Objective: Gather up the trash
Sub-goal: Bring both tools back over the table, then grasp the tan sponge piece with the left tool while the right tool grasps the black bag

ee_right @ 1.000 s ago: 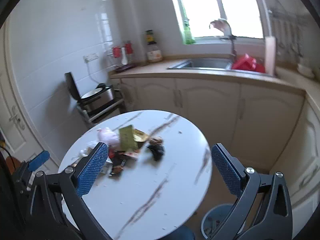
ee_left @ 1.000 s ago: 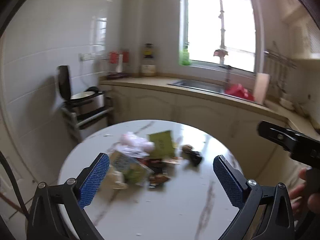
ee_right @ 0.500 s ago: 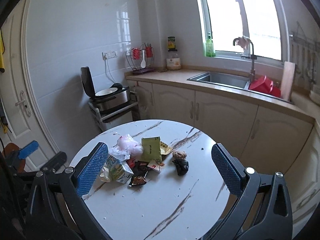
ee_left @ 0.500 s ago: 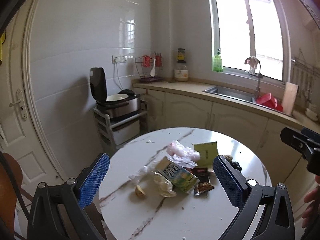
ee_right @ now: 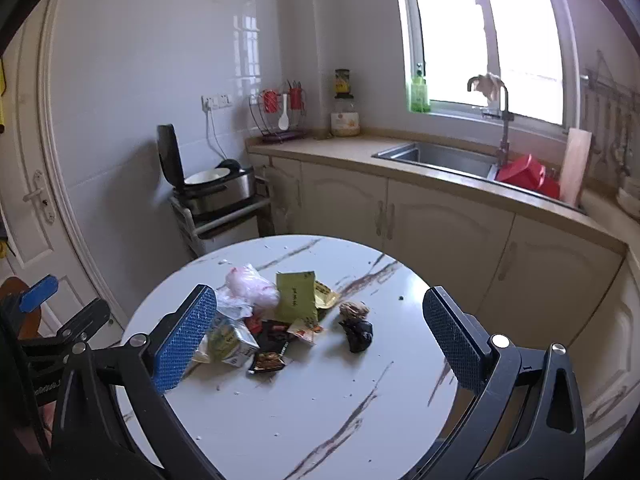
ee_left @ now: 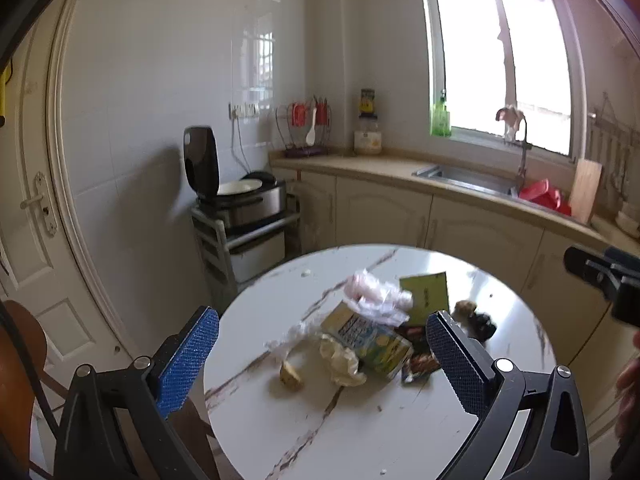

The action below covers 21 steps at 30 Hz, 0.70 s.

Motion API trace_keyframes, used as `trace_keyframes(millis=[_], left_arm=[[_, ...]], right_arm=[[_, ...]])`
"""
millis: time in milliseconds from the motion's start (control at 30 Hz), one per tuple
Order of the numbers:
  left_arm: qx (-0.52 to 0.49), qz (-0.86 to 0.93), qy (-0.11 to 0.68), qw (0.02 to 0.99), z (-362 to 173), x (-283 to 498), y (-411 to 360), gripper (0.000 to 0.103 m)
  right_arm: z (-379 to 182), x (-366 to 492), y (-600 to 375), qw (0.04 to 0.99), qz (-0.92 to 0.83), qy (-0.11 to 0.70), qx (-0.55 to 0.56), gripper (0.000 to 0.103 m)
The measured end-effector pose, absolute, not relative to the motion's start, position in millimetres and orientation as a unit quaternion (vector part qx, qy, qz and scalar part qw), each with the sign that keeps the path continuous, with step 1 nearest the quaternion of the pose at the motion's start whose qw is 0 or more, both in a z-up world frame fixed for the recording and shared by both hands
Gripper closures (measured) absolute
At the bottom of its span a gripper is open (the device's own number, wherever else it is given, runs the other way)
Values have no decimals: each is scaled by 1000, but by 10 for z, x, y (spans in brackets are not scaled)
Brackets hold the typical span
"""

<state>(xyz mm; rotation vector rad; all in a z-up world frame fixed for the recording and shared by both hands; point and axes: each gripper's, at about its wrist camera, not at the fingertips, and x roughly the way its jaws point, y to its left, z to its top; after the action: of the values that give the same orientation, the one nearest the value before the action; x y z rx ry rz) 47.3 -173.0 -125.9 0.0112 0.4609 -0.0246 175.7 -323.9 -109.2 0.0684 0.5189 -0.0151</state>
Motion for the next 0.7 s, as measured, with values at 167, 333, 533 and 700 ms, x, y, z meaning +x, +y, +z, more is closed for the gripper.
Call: trace_keyframes(millis=[167,333,533,700], left_arm=[[4,-13,257,966,-1420,595,-1515,1],[11,-4,288,958,-1609,783,-1328,1],[7,20,319,948,-1773,1053,-1028,1],[16,30,346,938,-1909,1305,-850,1]], right_arm=[[-1310,1931,-3349,958,-16,283,37,0],[-1616,2162,-3432,946,-21,320,37,0],[-1989,2431,-3518,931,-24,362,42,0],[-2224,2606,-3579,921,-26,386,49,0]])
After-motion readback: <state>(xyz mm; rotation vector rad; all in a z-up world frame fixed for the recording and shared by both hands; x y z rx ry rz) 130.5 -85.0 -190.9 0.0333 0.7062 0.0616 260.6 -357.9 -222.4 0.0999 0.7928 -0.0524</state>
